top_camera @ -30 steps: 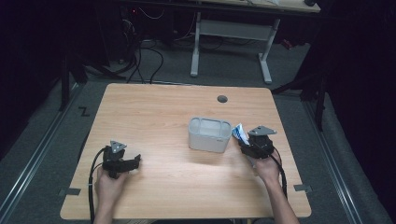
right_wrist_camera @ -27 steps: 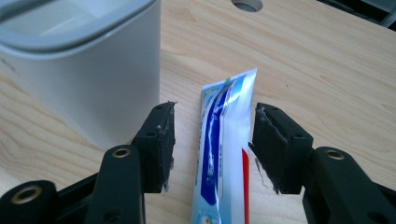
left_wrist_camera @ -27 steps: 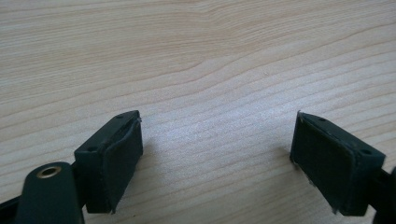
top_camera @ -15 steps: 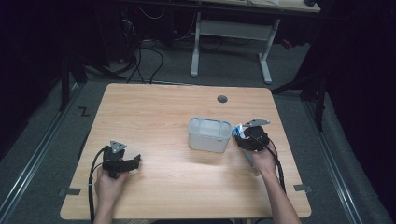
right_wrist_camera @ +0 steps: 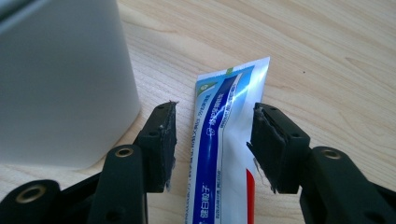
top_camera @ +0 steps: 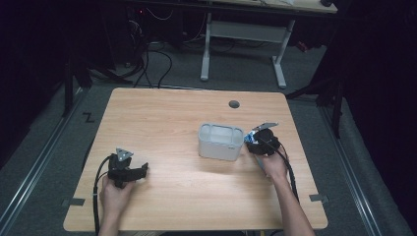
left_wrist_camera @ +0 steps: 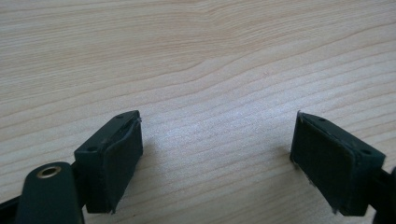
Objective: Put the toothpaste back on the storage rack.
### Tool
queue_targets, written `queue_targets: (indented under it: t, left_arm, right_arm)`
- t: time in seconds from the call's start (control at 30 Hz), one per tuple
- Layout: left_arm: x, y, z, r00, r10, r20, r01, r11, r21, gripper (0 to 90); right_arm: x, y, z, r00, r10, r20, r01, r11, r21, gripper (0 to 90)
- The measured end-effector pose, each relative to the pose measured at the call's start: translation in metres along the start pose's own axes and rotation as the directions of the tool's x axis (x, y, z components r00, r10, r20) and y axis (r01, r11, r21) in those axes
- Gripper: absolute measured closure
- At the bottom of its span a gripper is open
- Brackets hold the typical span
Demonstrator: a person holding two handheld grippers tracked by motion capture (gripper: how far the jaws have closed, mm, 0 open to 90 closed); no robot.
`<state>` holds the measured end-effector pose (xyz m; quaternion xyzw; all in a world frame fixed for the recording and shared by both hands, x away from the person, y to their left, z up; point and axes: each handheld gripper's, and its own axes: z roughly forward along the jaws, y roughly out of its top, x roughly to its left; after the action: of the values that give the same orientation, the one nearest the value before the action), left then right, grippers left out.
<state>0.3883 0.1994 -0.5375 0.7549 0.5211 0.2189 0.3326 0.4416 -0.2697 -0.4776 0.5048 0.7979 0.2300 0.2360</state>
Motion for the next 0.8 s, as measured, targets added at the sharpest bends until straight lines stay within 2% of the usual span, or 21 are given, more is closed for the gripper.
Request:
queue_targets:
  t: [0.33,0.4,0.67,0.8]
  left_arm:
    - [0.0,0.0,0.0,1.0,0.0,0.0,0.0,1.0,0.0,17.2]
    - [0.0,0.0,0.0,1.0,0.0,0.0,0.0,1.0,0.0,17.1]
    - [0.0,0.0,0.0,1.0,0.0,0.0,0.0,1.0,0.0,17.1]
    - [0.0,0.0,0.0,1.0,0.0,0.0,0.0,1.0,0.0,17.1]
  right_arm:
    - [0.001,0.001,0.017,0.9999,-0.006,0.013,0.005,0.998,0.065,49.8]
    - [0.002,0.0,0.02,0.9992,-0.015,0.036,0.013,0.997,0.073,49.8]
    - [-0.005,0.002,0.024,0.9991,-0.014,0.04,0.011,0.996,0.093,50.2]
    - [-0.007,0.004,0.026,0.9989,-0.018,0.044,0.012,0.992,0.124,50.5]
